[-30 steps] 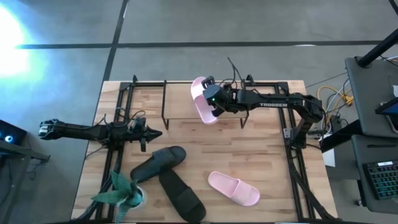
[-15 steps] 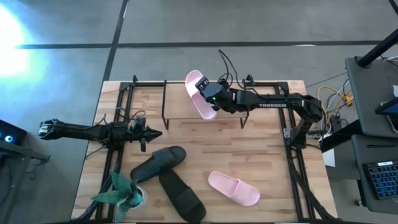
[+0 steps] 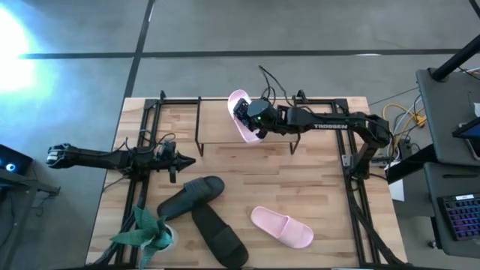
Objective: Pick and place slides into the shelf
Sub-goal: Put the pink slide on the shelf
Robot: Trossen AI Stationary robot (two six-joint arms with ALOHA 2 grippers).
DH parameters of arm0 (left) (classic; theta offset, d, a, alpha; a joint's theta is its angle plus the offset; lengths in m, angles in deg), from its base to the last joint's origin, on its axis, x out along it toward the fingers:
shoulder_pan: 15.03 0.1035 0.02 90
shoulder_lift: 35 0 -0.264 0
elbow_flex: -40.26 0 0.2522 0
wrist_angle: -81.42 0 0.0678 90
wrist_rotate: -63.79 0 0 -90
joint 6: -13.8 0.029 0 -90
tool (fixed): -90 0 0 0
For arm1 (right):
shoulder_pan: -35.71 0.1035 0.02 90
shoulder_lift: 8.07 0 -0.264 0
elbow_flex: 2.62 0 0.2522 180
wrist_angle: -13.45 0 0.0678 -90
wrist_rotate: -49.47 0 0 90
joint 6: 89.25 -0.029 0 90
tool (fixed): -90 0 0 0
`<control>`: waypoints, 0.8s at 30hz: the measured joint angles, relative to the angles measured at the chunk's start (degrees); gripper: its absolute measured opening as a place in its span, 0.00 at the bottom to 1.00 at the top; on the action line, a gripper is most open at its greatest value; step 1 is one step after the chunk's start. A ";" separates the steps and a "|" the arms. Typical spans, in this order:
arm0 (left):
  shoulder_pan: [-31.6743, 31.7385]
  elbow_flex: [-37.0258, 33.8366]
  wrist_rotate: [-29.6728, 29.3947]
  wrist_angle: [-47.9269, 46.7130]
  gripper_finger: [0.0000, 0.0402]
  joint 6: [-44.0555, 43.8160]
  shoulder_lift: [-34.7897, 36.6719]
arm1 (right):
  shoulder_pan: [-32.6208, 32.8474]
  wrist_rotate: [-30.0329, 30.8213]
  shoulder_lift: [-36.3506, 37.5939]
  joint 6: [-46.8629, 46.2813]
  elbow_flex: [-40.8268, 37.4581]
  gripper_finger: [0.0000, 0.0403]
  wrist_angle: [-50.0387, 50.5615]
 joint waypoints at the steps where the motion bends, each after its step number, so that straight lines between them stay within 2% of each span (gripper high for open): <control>1: 0.00 0.00 0.00 0.00 0.00 0.01 0.00 | -0.02 -2.11 0.52 3.82 0.00 0.41 0.00; 4: -0.01 0.01 0.00 0.00 0.00 0.00 0.00 | -0.02 -10.56 2.66 18.64 0.00 0.42 0.17; 8: 0.00 0.02 0.00 -0.01 0.00 0.02 0.00 | -0.04 -26.44 6.77 47.07 0.02 0.41 5.74; 10: -0.02 0.00 0.00 0.01 0.00 0.02 0.00 | 0.14 -32.49 8.75 53.60 0.02 0.40 14.24; 12: -0.02 0.01 0.00 0.00 0.00 0.01 0.00 | 0.62 -36.30 10.10 55.56 0.02 0.38 22.88; 16: -0.01 0.01 0.00 0.00 0.00 0.01 0.00 | 3.21 -41.24 12.65 62.86 -0.07 0.36 35.40; 21: 0.00 0.00 0.00 0.00 0.00 0.01 0.00 | 9.58 -41.58 13.15 77.34 -0.02 0.37 48.36; 24: -0.01 0.00 0.00 0.00 0.00 0.01 0.02 | 13.15 -41.06 11.72 80.47 -0.02 0.38 53.11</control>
